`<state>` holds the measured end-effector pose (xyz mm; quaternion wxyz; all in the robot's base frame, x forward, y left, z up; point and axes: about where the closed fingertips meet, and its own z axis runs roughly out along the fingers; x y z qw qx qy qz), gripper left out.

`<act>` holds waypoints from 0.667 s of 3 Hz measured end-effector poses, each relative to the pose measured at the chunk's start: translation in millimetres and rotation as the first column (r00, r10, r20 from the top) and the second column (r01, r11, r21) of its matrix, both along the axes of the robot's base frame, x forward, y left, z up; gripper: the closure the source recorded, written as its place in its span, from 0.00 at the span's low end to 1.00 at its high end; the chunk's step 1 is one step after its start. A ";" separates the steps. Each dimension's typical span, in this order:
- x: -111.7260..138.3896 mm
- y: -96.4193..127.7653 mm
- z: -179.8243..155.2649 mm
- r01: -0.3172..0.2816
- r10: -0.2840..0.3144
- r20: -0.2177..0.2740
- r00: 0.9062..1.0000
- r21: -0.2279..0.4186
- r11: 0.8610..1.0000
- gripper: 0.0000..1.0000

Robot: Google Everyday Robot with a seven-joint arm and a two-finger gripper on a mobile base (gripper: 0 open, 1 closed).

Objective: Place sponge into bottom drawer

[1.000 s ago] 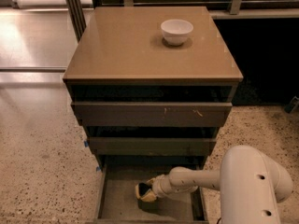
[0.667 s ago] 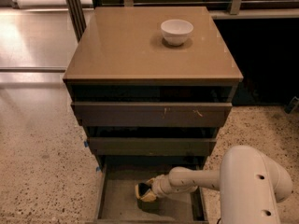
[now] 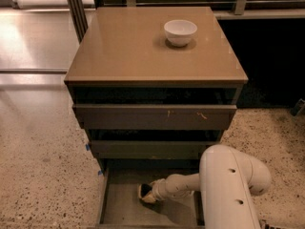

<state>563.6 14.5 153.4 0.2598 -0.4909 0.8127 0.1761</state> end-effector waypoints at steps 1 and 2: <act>2.1 1.1 -0.5 0.003 -0.003 0.007 1.000 -0.002 1.000 0.96; 2.1 1.1 -0.5 0.003 -0.003 0.007 1.000 -0.002 1.000 0.73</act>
Offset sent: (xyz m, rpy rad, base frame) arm 0.0021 0.0011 -0.0005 -0.0021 -0.0067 -0.0032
